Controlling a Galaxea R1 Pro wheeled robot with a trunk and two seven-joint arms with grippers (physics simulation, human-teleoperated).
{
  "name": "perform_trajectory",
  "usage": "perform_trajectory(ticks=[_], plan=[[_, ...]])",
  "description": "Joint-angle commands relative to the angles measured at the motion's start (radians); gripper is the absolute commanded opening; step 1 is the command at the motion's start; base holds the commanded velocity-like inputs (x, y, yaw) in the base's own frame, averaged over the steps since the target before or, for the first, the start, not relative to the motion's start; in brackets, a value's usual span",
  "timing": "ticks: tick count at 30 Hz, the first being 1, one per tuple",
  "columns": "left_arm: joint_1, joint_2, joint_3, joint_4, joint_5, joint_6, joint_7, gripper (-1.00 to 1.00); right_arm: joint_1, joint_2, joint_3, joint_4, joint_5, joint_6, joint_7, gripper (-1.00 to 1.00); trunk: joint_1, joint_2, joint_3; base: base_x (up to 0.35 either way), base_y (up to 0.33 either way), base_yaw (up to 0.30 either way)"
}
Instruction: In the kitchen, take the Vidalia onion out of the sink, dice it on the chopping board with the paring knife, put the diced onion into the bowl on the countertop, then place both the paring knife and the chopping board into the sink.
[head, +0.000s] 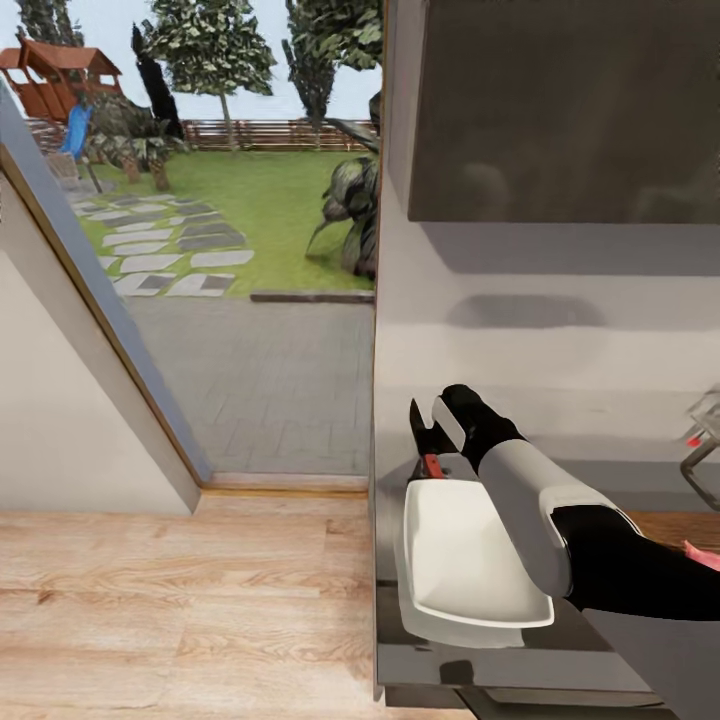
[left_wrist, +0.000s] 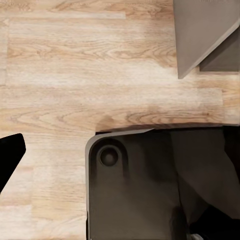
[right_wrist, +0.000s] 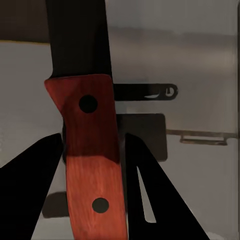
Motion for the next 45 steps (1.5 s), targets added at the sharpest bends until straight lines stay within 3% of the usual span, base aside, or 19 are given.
perform_trajectory(ticks=[1, 43, 45], plan=[[0.0, 0.001, -0.002, -0.002, 0.007, -0.001, -0.004, 1.0, -0.001, 0.0, -0.001, -0.001, -0.007, 0.003, -0.008, -1.0, 0.001, -0.002, 0.0, 0.0, 0.0, 0.0], [0.0, 0.001, -0.002, -0.002, 0.007, -0.001, -0.004, 1.0, -0.001, -0.001, -0.003, -0.015, -0.007, 0.005, -0.008, -1.0, 0.001, -0.002, 0.062, 0.0, 0.0, 0.0], [0.0, 0.001, -0.002, -0.002, 0.007, -0.001, -0.004, 1.0, -0.001, -0.012, -0.004, -0.022, -0.007, 0.006, -0.009, -1.0, 0.001, -0.002, 0.065, 0.0, 0.0, 0.0]])
